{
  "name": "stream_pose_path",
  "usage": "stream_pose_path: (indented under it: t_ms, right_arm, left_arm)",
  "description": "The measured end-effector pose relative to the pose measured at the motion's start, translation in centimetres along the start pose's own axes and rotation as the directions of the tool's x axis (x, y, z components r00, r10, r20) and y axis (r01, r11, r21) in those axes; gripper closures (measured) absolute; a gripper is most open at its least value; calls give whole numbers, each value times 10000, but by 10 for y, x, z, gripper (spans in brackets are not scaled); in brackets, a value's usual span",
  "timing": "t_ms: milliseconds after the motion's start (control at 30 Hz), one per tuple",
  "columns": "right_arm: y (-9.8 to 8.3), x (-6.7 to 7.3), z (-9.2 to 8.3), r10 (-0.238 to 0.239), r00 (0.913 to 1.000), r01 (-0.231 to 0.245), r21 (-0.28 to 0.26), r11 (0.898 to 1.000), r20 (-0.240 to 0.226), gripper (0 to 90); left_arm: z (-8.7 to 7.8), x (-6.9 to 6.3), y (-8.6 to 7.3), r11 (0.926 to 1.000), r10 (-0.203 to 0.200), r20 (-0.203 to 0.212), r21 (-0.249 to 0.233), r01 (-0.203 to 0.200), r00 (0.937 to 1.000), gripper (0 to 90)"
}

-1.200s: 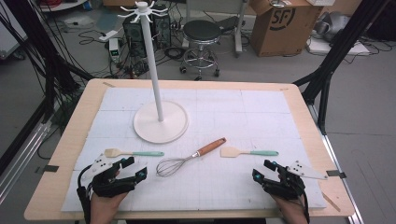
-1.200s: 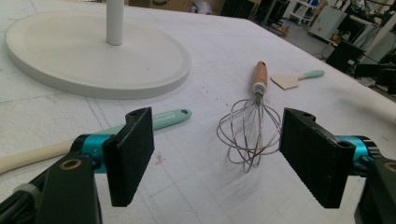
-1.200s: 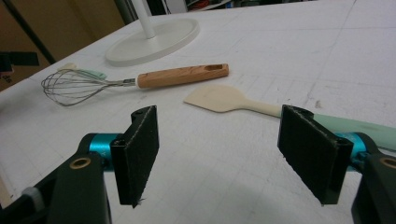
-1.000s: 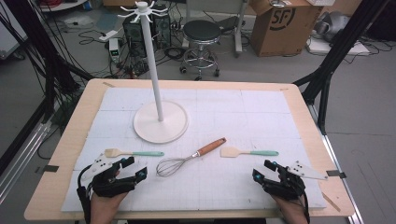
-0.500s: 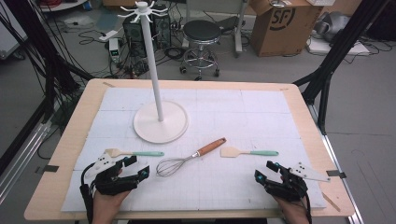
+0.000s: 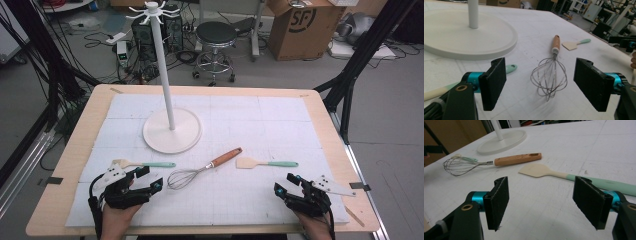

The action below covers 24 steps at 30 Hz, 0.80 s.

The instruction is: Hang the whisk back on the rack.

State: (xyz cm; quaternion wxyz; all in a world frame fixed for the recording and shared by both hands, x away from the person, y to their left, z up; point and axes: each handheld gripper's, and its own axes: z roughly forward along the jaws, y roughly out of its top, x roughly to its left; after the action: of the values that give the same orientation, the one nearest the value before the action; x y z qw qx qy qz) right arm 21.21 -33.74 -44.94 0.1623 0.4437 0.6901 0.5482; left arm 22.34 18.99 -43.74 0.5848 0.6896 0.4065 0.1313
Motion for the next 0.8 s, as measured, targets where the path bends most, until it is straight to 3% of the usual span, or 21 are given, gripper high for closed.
stream_pose_path:
  t_ms: [67, 167, 233, 300, 400, 567, 700, 800]
  right_arm:
    - [-1, 0, -1, 52, 10000, -52, 5, 10000, 8, 287]
    - [-2, -1, -2, 78, 9999, -78, 1, 10000, 65, 287]
    - [-2, -2, -4, 172, 9998, -171, -65, 9998, 113, 287]
    - [-2, -2, -5, 202, 9997, -201, -105, 9997, 130, 287]
    - [-2, -2, -7, 161, 9998, -158, -165, 9997, 145, 287]
    - [-3, -7, -7, 331, 9992, -326, -221, 9992, 217, 287]
    - [-2, -6, -8, 233, 9996, -229, -201, 9995, 177, 287]
    - [-2, -6, -6, 181, 9997, -177, -220, 9996, 162, 287]
  left_arm:
    - [4, -9, 8, 9979, 621, 2, 174, -621, 9981, 266]
    - [15, -24, 26, 9955, 948, 580, -142, -941, 9938, 268]
    - [26, -31, 36, 9930, 1174, 733, -188, -1163, 9904, 274]
    - [36, -35, 45, 9934, 1141, 1001, -229, -1123, 9884, 282]
    - [46, -37, 57, 9969, 779, 1568, -185, -759, 9846, 308]
    - [57, -41, 77, 9947, 935, 1850, 256, -999, 9783, 309]
    - [71, -42, 88, 9938, 616, 2409, 753, -819, 9686, 307]
    - [82, -42, 91, 9909, 586, 2493, 1030, -866, 9667, 316]
